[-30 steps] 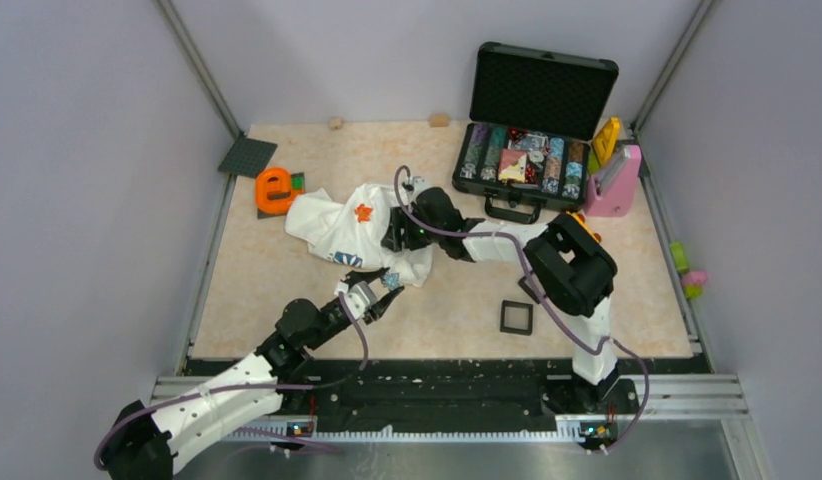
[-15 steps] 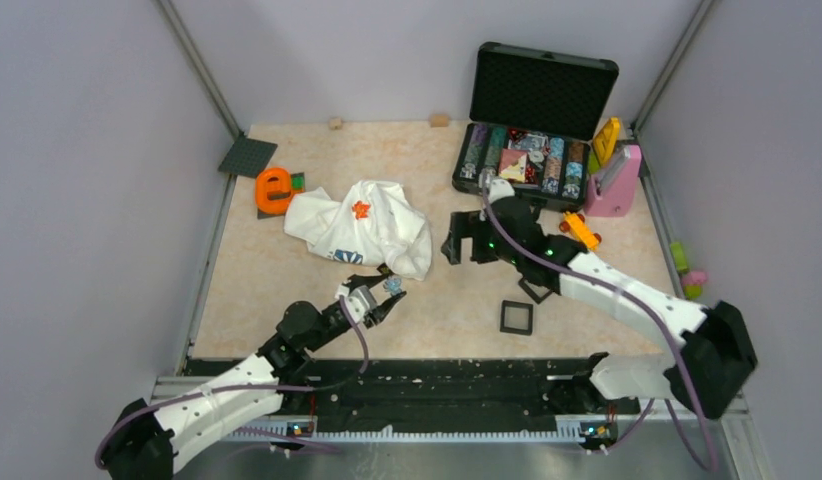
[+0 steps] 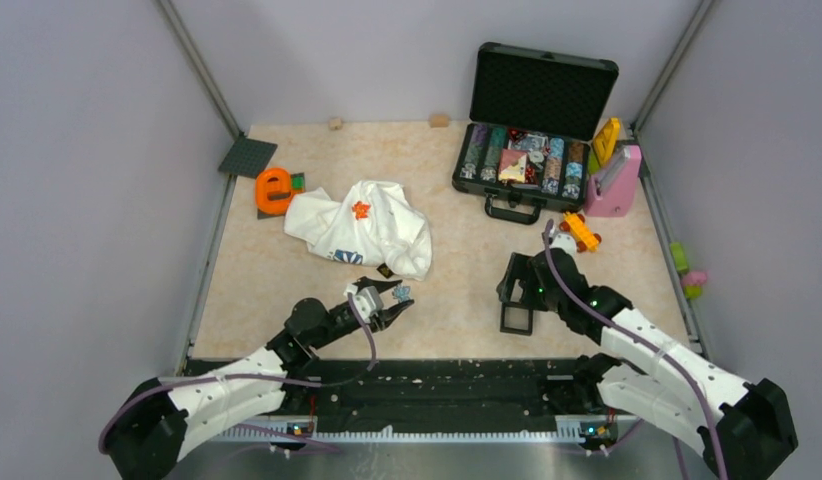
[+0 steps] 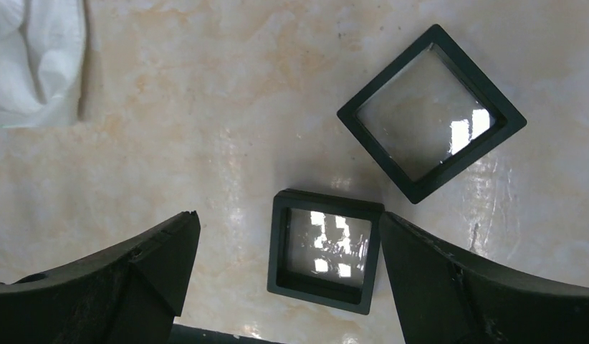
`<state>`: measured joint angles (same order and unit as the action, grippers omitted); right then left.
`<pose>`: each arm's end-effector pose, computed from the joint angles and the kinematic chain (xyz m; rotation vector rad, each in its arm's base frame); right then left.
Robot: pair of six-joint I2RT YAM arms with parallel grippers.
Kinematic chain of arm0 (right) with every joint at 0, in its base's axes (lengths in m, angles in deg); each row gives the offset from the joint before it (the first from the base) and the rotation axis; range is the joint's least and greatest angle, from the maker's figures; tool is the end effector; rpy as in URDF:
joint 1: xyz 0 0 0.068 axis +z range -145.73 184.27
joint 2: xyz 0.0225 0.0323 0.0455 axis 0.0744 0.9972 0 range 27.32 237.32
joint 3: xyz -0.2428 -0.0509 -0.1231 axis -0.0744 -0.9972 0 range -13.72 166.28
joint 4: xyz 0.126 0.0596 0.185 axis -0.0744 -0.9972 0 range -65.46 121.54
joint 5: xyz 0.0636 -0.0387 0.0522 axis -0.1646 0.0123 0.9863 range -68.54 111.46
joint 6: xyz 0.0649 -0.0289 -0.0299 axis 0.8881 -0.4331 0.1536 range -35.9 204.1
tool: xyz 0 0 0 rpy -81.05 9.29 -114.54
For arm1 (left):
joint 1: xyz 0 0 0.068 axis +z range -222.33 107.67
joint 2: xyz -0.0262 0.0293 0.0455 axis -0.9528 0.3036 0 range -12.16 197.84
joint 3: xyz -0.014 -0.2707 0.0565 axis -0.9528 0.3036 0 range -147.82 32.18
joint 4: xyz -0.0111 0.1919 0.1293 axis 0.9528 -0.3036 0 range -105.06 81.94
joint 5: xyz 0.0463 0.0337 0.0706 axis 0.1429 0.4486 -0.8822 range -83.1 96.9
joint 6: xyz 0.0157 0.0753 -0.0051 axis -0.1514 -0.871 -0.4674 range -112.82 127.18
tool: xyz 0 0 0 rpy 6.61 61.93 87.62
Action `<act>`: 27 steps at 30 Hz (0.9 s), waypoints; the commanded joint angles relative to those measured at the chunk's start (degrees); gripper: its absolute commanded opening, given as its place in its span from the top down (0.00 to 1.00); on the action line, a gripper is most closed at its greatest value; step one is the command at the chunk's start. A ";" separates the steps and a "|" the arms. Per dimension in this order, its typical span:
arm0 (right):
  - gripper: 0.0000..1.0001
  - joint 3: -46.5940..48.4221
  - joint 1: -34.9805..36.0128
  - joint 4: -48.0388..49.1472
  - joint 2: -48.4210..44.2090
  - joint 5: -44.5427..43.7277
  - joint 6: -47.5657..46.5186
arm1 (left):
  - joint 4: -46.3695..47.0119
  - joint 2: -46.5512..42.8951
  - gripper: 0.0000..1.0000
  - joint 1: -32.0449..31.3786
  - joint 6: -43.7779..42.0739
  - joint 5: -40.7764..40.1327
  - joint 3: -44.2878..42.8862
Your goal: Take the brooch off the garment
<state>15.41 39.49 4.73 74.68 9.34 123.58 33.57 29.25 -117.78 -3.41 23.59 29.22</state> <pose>0.1361 0.0793 0.2035 0.1918 2.3616 0.3946 0.0984 -0.1269 0.2132 0.9349 1.2480 -0.7037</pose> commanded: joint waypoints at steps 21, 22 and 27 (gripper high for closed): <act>0.01 -0.49 0.59 -1.97 7.54 -1.67 4.08 | 5.35 0.11 0.56 -0.25 1.59 2.34 0.44; 0.01 -0.54 0.89 -1.56 7.50 -1.57 3.97 | 5.06 0.11 0.56 -0.22 1.48 2.38 0.35; 0.01 0.84 2.75 -1.80 9.99 -2.64 3.88 | 4.69 0.07 0.56 -0.17 1.36 2.11 0.25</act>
<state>13.00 40.56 2.79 82.70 8.14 126.84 36.12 29.95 -117.82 -2.06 25.09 29.46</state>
